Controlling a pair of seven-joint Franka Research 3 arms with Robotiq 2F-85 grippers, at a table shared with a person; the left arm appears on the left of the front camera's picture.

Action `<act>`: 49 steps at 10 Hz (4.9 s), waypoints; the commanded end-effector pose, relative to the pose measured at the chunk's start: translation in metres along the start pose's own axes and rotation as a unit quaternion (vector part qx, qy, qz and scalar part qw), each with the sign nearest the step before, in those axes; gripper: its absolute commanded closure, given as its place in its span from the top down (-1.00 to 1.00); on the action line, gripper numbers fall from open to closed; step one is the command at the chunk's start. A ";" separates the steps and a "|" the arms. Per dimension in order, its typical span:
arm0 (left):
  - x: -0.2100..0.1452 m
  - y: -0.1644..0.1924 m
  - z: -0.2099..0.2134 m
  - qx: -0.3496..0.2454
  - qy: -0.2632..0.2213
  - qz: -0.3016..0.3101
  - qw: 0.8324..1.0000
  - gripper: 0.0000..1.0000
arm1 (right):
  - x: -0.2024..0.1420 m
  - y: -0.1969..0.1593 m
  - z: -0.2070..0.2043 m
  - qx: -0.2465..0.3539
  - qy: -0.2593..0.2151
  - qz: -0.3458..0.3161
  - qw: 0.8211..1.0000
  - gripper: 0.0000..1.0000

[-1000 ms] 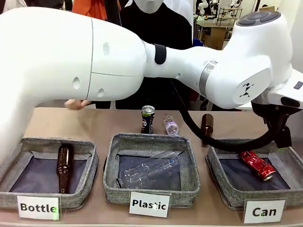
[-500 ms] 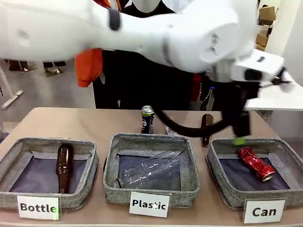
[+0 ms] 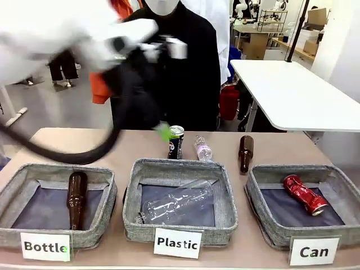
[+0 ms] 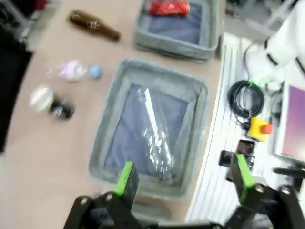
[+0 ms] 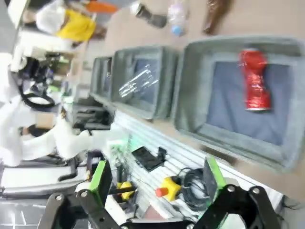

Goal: Sort the can waste into the basket.
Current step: Pick up the can waste from the table and place it in the right Fabric basket.

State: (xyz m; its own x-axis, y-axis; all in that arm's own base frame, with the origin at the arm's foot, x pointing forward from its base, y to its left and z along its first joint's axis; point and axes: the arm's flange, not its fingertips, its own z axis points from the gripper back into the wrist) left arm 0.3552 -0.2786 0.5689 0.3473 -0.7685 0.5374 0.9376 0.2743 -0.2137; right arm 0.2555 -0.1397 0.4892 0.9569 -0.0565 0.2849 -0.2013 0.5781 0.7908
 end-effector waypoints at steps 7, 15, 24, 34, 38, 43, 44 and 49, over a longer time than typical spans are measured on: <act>-0.370 0.076 0.114 -0.173 -0.418 0.368 0.812 1.00 | 0.021 0.038 -0.121 0.134 0.041 -0.040 0.989 1.00; -0.364 0.073 0.137 -0.160 -0.333 0.375 0.850 1.00 | 0.032 0.042 -0.115 0.175 0.096 -0.050 0.979 1.00; -0.364 0.073 0.137 -0.160 -0.333 0.375 0.850 1.00 | 0.064 0.059 -0.115 0.072 0.075 0.016 0.994 1.00; -0.362 0.075 0.134 -0.157 -0.337 0.380 0.847 1.00 | 0.149 0.062 -0.208 -0.097 0.122 0.078 0.985 1.00; -0.464 0.014 0.259 -0.175 -0.291 0.424 0.839 1.00 | 0.216 0.050 -0.276 -0.047 0.172 0.371 0.911 1.00; -0.553 0.002 0.262 -0.165 -0.249 0.556 0.776 1.00 | 0.254 0.048 -0.372 0.060 0.092 0.537 0.836 1.00; -0.542 0.013 0.265 -0.110 -0.318 0.528 0.779 1.00 | 0.252 0.055 -0.350 -0.013 0.097 0.519 0.849 1.00; -0.560 -0.009 0.263 -0.183 -0.222 0.553 0.782 1.00 | 0.231 0.040 -0.337 0.141 0.064 0.714 0.683 1.00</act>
State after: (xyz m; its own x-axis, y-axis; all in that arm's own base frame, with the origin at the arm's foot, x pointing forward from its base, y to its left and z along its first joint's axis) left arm 0.1594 0.3003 0.4818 0.9885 0.1323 0.0728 0.0180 0.3757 -0.9266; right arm 0.5519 0.1726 0.4096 -0.0679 0.6098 0.7897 -0.9975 -0.0583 -0.0408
